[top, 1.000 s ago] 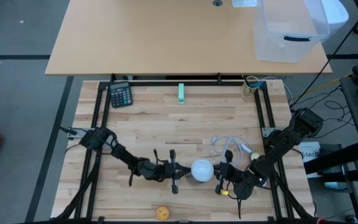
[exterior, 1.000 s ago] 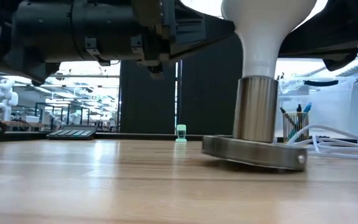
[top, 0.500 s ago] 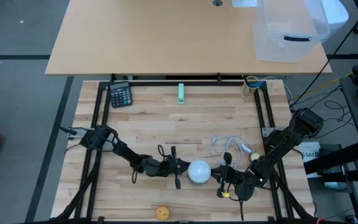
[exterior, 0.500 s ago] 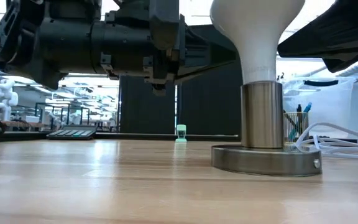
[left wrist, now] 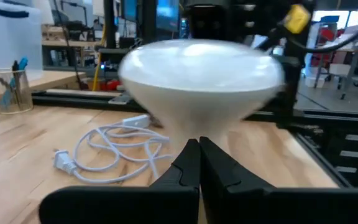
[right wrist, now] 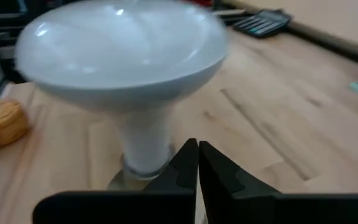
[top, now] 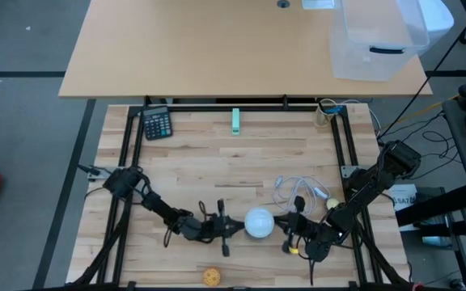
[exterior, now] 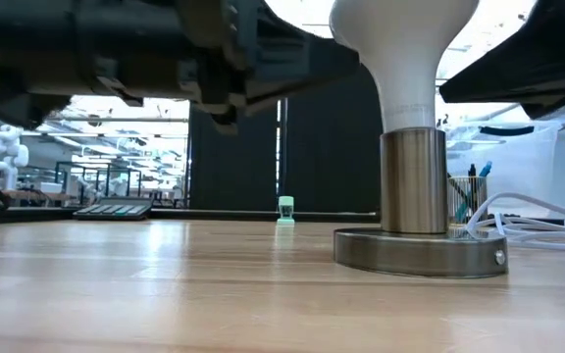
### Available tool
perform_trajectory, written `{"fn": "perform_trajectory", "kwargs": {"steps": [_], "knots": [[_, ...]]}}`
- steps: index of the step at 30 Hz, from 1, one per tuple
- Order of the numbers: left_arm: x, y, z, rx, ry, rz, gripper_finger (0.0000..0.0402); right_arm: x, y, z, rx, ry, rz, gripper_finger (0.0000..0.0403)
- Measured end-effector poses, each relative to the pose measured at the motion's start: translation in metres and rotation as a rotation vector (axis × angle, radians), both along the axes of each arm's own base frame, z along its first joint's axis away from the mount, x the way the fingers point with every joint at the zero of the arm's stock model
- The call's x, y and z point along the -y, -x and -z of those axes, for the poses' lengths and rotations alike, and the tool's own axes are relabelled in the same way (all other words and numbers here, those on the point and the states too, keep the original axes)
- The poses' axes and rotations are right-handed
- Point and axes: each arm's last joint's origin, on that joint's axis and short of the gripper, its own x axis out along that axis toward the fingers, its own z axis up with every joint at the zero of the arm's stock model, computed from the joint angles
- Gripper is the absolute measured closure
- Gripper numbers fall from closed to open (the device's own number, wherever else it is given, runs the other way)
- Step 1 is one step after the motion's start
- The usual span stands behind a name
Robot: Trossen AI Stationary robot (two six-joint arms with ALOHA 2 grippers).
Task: Screw lightbulb
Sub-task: Insert the white lightbulb into the silver lamp
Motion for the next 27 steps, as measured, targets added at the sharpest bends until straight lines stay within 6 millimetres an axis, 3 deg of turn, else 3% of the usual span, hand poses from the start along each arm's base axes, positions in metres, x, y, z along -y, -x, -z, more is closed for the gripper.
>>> {"fn": "perform_trajectory", "kwargs": {"steps": [11, 27], "knots": [[0.015, 0.011, -0.011, 0.096, -0.064, 0.01, 0.0401, 0.004, -0.005, -0.004, 0.047, 0.063, 0.061, 0.0401], [0.005, 0.005, -0.012, 0.1, -0.071, -0.014, 0.0401, 0.0, -0.006, -0.008, 0.049, 0.08, 0.011, 0.0401]]}}
